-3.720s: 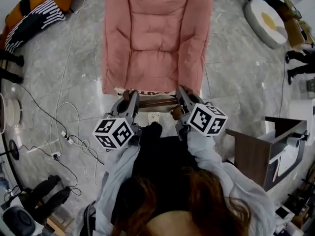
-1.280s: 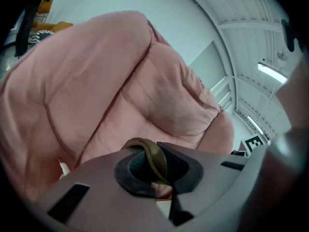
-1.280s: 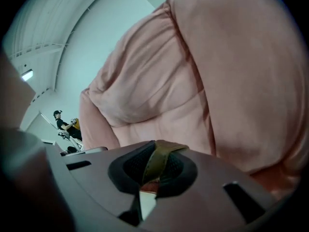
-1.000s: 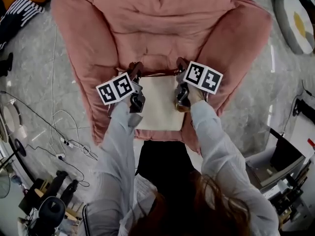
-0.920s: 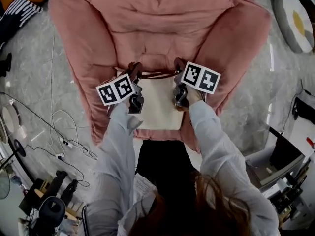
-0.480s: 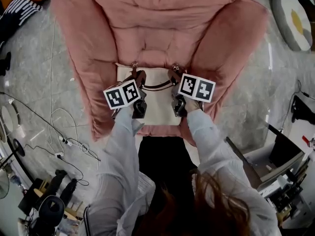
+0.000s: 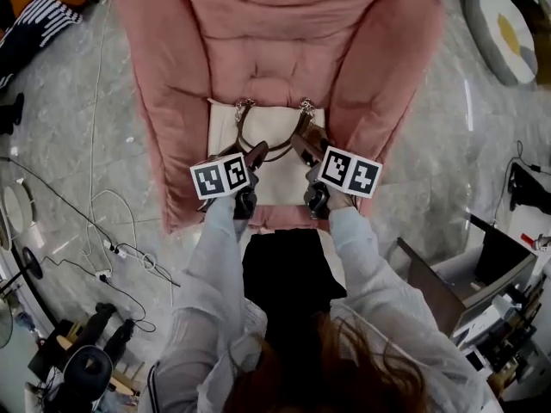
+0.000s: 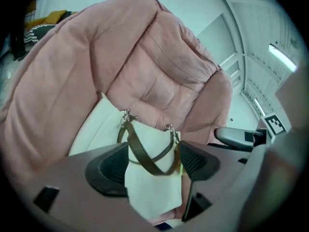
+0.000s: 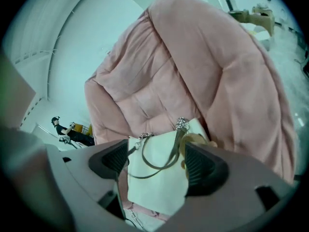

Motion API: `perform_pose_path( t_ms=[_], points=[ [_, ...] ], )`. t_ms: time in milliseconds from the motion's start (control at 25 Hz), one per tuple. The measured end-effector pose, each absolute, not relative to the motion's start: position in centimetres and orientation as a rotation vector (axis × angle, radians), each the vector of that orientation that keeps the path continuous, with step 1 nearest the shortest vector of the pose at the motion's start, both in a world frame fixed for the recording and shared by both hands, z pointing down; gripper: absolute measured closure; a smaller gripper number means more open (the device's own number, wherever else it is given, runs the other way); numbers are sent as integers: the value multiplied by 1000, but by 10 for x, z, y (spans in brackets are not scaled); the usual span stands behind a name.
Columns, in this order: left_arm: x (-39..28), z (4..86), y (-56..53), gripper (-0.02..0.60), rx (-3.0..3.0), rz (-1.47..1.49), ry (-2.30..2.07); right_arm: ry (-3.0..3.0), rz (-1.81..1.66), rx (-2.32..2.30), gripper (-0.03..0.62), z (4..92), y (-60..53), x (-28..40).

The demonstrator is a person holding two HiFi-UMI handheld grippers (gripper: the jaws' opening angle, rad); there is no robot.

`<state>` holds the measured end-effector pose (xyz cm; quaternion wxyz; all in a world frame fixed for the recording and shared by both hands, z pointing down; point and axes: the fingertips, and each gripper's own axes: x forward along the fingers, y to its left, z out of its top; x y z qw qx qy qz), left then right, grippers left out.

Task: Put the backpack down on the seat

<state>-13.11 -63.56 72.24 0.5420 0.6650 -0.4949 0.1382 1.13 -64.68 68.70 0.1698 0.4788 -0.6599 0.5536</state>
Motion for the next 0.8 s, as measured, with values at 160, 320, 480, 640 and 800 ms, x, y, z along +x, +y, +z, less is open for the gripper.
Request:
perform_pose_path(
  t_ms=[160, 320, 480, 640, 800],
  points=[
    [-135, 700, -600, 239, 1617, 329, -1183, -1944, 1583, 1392, 186, 663, -613, 13],
    [-143, 660, -572, 241, 1704, 253, -1202, -2040, 1567, 1446, 185, 636, -583, 12],
    [-142, 614, -544, 241, 1829, 202, -1210, -2181, 1507, 1467, 269, 595, -553, 10],
    [-137, 563, -518, 241, 1982, 162, -1196, -2317, 1395, 1469, 347, 549, -524, 6],
    [-132, 515, -490, 298, 2126, 120, -1207, -2419, 1234, 1485, 389, 506, -493, 10]
  ],
)
